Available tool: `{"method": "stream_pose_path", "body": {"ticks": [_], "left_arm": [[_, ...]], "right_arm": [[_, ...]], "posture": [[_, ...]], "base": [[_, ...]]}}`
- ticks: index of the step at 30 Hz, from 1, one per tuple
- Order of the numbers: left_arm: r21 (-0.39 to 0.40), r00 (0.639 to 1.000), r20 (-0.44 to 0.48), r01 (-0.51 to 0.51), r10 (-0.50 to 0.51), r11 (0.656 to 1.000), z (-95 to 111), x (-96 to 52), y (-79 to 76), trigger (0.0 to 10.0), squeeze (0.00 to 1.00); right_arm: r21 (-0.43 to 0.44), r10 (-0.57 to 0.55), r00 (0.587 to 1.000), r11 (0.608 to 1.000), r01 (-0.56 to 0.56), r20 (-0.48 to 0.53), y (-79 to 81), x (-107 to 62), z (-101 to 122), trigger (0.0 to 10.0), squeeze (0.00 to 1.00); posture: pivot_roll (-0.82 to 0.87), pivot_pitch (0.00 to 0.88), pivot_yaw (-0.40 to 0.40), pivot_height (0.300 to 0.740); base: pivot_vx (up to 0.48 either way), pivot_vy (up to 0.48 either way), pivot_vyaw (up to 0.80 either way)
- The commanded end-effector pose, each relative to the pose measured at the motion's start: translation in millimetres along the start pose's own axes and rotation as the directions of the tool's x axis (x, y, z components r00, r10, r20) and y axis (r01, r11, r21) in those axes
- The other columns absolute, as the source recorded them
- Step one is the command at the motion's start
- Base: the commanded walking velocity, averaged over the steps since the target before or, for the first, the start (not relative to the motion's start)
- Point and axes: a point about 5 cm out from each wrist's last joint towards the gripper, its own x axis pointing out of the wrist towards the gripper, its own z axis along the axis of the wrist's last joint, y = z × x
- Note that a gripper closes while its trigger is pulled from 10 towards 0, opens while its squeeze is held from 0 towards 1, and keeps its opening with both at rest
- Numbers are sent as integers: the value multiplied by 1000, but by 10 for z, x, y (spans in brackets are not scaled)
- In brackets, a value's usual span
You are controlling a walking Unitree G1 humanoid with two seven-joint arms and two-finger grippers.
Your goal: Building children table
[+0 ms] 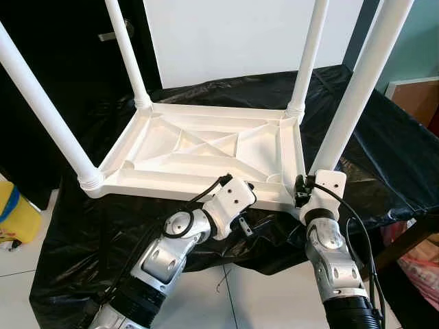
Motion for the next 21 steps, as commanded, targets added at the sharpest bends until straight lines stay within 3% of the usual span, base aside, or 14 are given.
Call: {"method": "stream_pose_path", "body": {"ticks": [1, 6, 7, 14, 21], "left_arm": [[9, 999, -4, -32, 32, 999, 0, -4, 50, 10000, 0], [11, 999, -2, -44, 44, 999, 18, -7, 77, 10000, 0], [11, 999, -4, -43, 43, 999, 12, -10, 72, 10000, 0], [11, 999, -11, -39, 39, 999, 1, -17, 77, 10000, 0], [13, 999, -14, -29, 29, 999, -3, -18, 80, 10000, 0]], "right_arm": [[10, -6, 999, 1000, 6, -49, -1, -33, -97, 10000, 0], [11, 0, 1000, 1000, 0, -8, 3, -12, -11, 10000, 0], [17, 27, 1000, 999, -27, 10, 2, -17, 22, 10000, 1000], [8, 140, 988, 990, -140, 59, -74, -55, 99, 10000, 1000], [4, 281, 956, 959, -282, 79, -252, -67, 160, 10000, 1000]], "posture": [[-137, 28, -18, 740], [-135, 37, -23, 740], [-137, 43, -22, 740], [-146, 49, -14, 740], [-161, 57, 2, 740]], "base": [[0, 0, 0], [0, 0, 0], [0, 0, 0], [0, 0, 0], [0, 0, 0]]}}
